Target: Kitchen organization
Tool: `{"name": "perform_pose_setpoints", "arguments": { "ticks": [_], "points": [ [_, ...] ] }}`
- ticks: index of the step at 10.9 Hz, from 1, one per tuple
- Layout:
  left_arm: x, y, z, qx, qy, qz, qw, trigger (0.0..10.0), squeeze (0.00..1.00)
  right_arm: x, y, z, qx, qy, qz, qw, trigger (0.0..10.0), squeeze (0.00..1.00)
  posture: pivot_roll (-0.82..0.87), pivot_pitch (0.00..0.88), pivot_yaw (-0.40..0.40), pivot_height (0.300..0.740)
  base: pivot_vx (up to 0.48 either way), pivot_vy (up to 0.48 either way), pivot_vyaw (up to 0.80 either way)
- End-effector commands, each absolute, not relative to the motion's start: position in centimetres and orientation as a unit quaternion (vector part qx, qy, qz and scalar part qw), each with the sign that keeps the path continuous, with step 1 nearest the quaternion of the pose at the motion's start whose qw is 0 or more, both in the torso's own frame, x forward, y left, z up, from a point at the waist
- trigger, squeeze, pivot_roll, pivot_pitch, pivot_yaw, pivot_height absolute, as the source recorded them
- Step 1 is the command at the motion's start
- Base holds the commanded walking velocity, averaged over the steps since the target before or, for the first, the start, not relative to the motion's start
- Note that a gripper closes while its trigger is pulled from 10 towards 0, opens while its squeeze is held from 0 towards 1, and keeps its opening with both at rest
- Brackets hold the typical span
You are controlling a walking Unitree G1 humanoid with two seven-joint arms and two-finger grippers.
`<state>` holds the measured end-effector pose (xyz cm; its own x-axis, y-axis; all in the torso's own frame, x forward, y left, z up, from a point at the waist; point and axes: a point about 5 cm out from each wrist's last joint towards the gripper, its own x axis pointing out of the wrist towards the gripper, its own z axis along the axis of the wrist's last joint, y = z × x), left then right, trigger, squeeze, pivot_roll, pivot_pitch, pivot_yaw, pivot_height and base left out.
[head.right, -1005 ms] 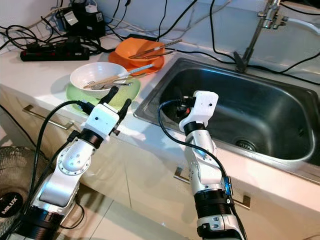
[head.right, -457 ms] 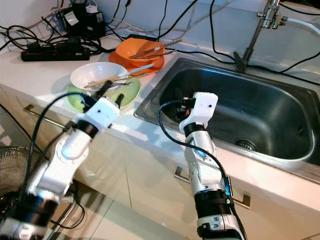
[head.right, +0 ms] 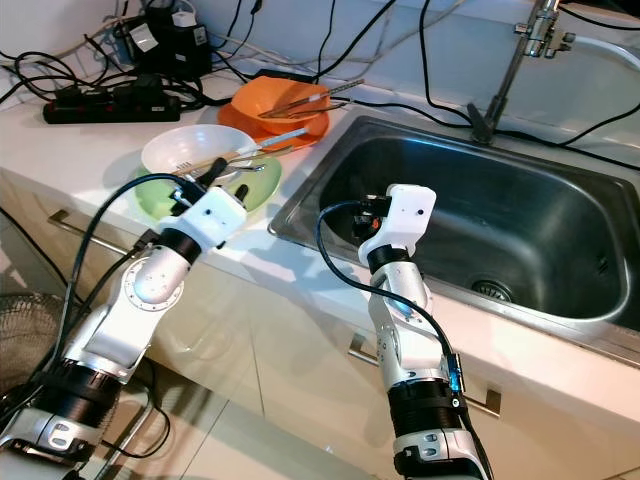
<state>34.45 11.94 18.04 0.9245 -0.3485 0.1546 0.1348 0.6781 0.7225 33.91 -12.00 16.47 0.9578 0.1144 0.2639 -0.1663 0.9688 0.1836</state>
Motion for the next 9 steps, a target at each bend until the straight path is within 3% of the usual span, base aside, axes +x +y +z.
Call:
{"name": "perform_pose_setpoints", "arguments": {
  "ticks": [1,9],
  "points": [
    [34.8,11.3,18.5,0.380,-0.152,-0.142,0.901,10.0,0.00,34.1,-11.9,16.9,0.098,-0.134,0.072,0.983,10.0,0.00,0.17,0.003,0.001,0.740,0.000,0.000,0.00],
    [36.6,10.5,19.2,0.381,-0.154,-0.159,0.898,10.0,0.00,34.1,-12.0,16.9,0.100,-0.134,0.065,0.984,10.0,0.00,0.16,0.019,0.005,0.740,0.000,0.000,0.00]
  ]
}}
